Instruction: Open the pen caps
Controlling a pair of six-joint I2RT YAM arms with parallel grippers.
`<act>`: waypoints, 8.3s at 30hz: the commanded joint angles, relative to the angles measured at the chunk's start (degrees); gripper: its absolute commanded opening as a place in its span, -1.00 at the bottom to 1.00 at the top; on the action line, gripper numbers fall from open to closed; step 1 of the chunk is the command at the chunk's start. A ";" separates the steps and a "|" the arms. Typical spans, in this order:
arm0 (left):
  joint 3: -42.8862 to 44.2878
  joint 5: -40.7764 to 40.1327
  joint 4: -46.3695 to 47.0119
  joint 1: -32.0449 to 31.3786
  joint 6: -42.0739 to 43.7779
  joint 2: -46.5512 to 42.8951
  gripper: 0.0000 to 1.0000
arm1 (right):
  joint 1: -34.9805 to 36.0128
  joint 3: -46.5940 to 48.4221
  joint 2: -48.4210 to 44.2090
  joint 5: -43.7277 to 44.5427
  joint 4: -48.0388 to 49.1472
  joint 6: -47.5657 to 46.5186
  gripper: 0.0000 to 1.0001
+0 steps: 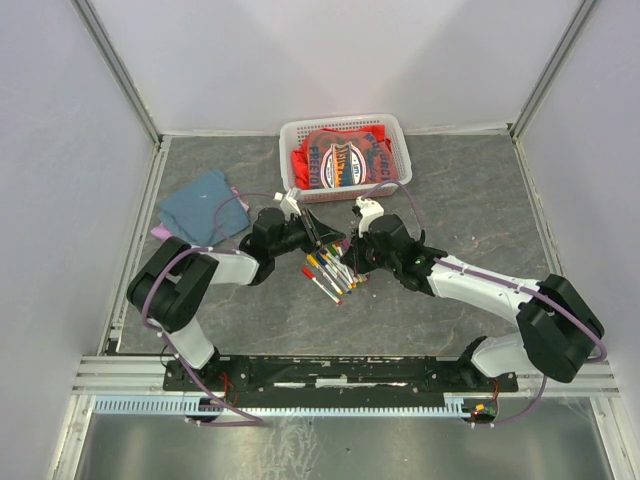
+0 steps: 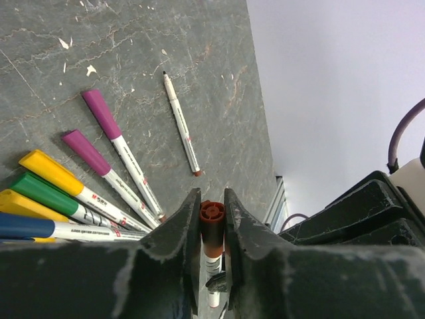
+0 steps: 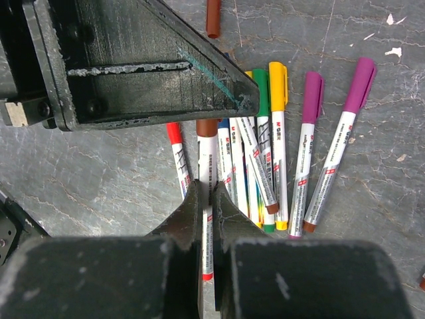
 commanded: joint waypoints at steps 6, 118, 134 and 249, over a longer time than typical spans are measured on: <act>0.69 2.57 5.94 -0.54 -1.72 -0.09 -0.94 | 0.33 1.45 -1.59 1.50 2.95 0.46 -0.85; -7.62 -22.04 -10.85 8.83 2.76 0.99 -0.04 | -6.98 7.02 10.38 25.63 -11.93 -2.58 -0.23; -9.19 -24.08 -12.02 9.05 2.89 -0.76 0.14 | -4.19 11.18 10.46 19.74 -12.18 -4.98 -0.21; 3.55 -5.85 -1.67 -0.88 -1.84 0.34 -0.43 | 6.09 10.61 3.76 16.19 -8.99 -4.50 -0.98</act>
